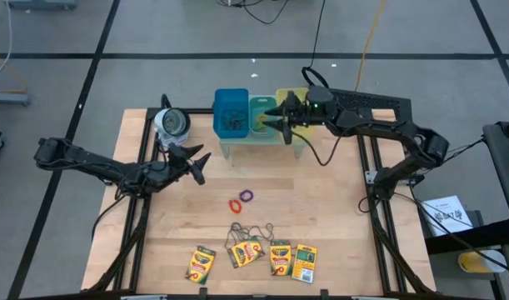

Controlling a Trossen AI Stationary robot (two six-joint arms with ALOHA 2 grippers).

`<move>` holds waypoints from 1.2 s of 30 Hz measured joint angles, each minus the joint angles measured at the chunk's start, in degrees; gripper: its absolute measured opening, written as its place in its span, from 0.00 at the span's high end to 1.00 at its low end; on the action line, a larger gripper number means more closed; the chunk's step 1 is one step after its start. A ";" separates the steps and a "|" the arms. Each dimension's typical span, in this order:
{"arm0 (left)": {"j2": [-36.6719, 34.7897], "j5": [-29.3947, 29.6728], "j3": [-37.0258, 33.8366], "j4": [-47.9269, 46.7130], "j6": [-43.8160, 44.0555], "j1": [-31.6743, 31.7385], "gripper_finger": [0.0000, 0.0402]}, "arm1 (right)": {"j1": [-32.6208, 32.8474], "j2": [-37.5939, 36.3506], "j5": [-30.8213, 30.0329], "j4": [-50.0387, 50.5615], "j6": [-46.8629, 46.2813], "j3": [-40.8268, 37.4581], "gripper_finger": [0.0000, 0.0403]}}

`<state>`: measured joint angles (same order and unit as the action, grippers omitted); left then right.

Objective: Pick & Place Office Desk Supplies
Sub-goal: Put the purple rubber band into the blue bin on the shelf

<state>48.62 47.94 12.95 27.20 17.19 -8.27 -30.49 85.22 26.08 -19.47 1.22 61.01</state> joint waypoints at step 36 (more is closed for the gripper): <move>37.18 -33.08 23.79 -10.57 -12.01 -12.59 0.46 | 14.87 -23.42 1.09 26.79 9.00 -5.66 0.61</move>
<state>85.80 14.86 36.74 16.63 5.18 -20.86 -15.62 61.80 27.17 7.32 10.21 55.35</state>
